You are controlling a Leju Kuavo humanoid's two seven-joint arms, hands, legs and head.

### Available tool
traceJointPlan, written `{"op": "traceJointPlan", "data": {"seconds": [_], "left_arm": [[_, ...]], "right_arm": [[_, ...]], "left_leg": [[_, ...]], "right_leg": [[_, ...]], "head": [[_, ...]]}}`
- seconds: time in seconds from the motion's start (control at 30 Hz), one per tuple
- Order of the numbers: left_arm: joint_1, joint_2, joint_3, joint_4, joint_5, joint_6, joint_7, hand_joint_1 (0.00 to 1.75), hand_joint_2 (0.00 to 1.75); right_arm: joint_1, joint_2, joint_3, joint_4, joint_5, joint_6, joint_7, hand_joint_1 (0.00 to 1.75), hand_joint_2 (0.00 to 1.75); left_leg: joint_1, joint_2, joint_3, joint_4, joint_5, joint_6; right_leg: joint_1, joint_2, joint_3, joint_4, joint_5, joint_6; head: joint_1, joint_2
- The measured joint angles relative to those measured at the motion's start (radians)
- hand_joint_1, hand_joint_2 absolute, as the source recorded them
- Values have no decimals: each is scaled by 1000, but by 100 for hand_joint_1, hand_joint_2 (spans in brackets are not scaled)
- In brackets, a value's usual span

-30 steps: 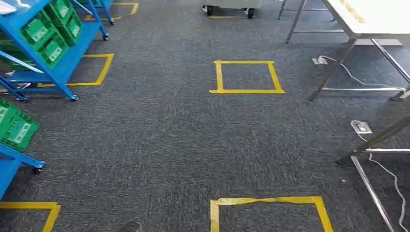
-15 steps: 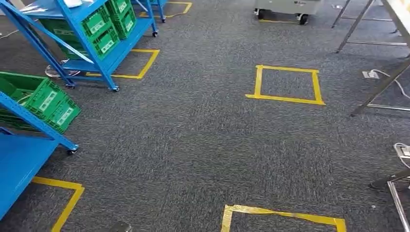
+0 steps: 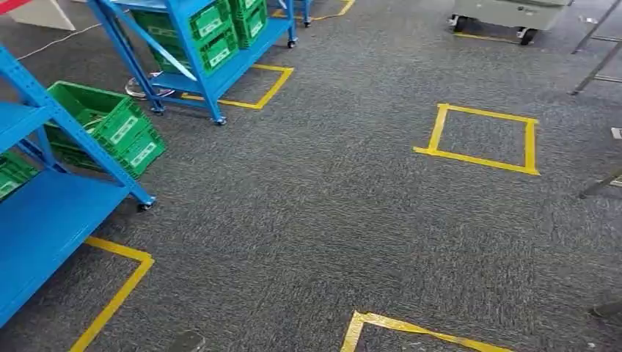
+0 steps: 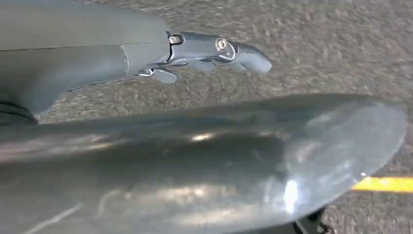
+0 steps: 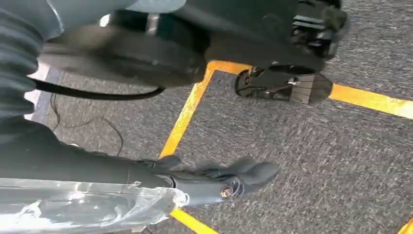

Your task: Take the parts from the cabinet and place them on the table.

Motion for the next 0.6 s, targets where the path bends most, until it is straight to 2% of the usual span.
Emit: {"op": "traceJointPlan", "data": {"seconds": [0.03, 0.07, 0.1, 0.13, 0.17, 0.2, 0.23, 0.27, 0.3, 0.33, 0.37, 0.4, 0.43, 0.53, 0.57, 0.6], "left_arm": [[3, -1, 0, 0, -6, -5, -3, 0, 0], [3, -3, 0, 0, -10, -10, -8, 0, 0], [4, -7, -2, 0, -12, -11, -18, 0, 0], [1, -12, -6, 0, -20, -13, -31, 0, 0], [-4, -17, -11, 0, -26, -16, -44, 0, 0], [-10, -24, -16, 0, -31, -19, -53, 0, 0], [-13, -29, -21, 0, -36, -20, -57, 0, 0], [-14, -32, -25, 0, -39, -21, -58, 0, 0], [-14, -35, -28, 0, -39, -21, -58, 0, 0], [-15, -38, -32, 0, -39, -21, -59, 0, 0], [-18, -41, -34, 0, -40, -21, -60, 0, 0], [-20, -43, -36, 0, -45, -21, -60, 0, 0], [-23, -44, -42, 0, -54, -21, -60, 0, 0], [-20, -45, -57, 0, -61, -18, -51, 0, 0], [-15, -45, -58, 0, -56, -16, -45, 0, 0], [-9, -44, -58, 0, -44, -12, -35, 0, 0]], "right_arm": [[-3, 1, -5, 0, -3, -1, 0, 0, 175], [-4, 1, -9, 0, -3, -2, 2, 0, 175], [-5, 1, -12, 0, 0, -3, 8, 0, 175], [-4, 1, -13, 0, 3, -5, 21, 0, 175], [-2, 1, -18, 0, 1, -10, 36, 0, 175], [0, 0, -24, 0, -5, -14, 47, 0, 175], [1, 0, -29, 0, -8, -14, 50, 0, 175], [-1, 0, -34, 0, -8, -14, 51, 0, 175], [-4, 0, -37, 0, -8, -14, 55, 0, 175], [-4, 0, -38, 0, -8, -15, 58, 0, 175], [-1, -1, -40, 0, -8, -17, 58, 0, 175], [2, -1, -43, 0, -7, -20, 58, 0, 175], [3, -1, -45, 0, -6, -23, 58, 0, 175], [3, -2, -46, 0, -2, -30, 48, 0, 175], [3, -1, -47, 0, 4, -31, 42, 0, 175], [3, -2, -46, 0, 20, -31, 36, 0, 175]], "left_leg": [[-2, -14, -1, 0, 0, 5], [4, -27, 3, -5, 5, 13], [9, -35, 3, -6, 6, 17], [10, -43, 3, -5, 7, 23], [11, -56, 2, -5, 8, 27], [11, -68, 0, -5, 8, 29], [11, -82, 1, -5, 8, 29], [11, -93, 2, -5, 8, 29], [11, -105, 4, -5, 9, 28], [11, -117, 6, -4, 9, 27], [13, -133, 8, -4, 8, 25], [14, -144, 6, -2, 7, 19], [8, -155, 0, 6, 6, 11], [18, -181, -13, -2, 20, -10], [19, -188, -15, -3, 19, -16], [14, -129, -17, 8, 8, -20]], "right_leg": [[-1, -15, 5, -2, -1, 4], [-2, -22, 8, 1, -7, 10], [-6, 27, 0, 20, -23, 20], [-9, 63, -23, 73, -56, 23], [-11, 82, -60, 151, -94, 26], [-11, 92, -105, 243, -132, 28], [-10, 95, -137, 304, -149, 29], [-10, 96, -147, 314, -139, 28], [-11, 96, -134, 281, -108, 27], [-13, 99, -103, 214, -63, 27], [-17, 113, -59, 121, -13, 27], [-25, 164, -23, 41, 19, 31], [-30, 193, -11, 8, 4, 28], [-20, 172, -14, 15, 7, 10], [-25, 160, -11, 7, 12, 1], [-25, 146, -8, 3, 15, -6]], "head": [[1, 0], [-2, 0], [4, 0], [11, 0], [12, 0], [13, 0], [13, 0], [13, 0], [13, 0], [13, 0], [13, 0], [14, 0], [15, 0], [13, 0], [14, 0], [12, 0]]}}
